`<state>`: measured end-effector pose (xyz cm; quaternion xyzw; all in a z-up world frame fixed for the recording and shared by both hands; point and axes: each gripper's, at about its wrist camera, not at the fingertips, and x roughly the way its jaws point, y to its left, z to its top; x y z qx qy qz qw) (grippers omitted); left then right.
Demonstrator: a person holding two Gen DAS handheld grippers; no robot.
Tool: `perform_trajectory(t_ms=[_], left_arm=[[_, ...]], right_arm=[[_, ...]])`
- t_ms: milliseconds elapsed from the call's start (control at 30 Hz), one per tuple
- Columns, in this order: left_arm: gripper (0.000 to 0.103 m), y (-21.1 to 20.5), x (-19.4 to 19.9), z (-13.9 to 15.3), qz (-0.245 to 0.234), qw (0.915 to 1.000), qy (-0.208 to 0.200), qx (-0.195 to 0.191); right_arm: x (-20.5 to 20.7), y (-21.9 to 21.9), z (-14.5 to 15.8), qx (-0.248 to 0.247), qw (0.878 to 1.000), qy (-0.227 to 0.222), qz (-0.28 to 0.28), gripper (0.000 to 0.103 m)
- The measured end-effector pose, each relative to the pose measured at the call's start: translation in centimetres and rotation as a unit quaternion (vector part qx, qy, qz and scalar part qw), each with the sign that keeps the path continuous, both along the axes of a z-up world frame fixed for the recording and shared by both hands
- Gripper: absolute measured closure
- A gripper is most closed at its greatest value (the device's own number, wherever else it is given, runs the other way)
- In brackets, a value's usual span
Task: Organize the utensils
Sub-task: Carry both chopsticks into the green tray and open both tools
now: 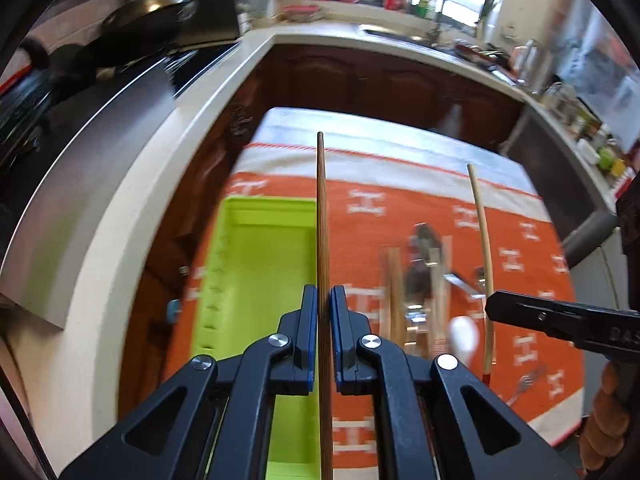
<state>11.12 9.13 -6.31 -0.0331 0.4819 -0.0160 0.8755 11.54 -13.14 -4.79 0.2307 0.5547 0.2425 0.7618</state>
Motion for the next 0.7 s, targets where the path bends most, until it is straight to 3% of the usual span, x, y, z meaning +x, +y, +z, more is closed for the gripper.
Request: perform_trajectory(t_ms=[167,367,700], left_arm=[[0.099,4.3,1.2,-3.1,0.039,0.9985,0.037,-0.002],[0.099,6.1,1.9,-5.9,0.037,0.9973,0.064,-0.003],[0.093,3.4,1.9,-9.6,-0.018,0.9934,0.106,-0.039]], right_arm=[[2.1,5.5,-2.2,0.015,0.999,0.038,0.023,0.098],[3.2,9.2,-4.6,0.024,0.996,0.082,0.033,0.097],[4.2,11.1,-7.1,-0.016,0.992,0.115,0.041,0.096]])
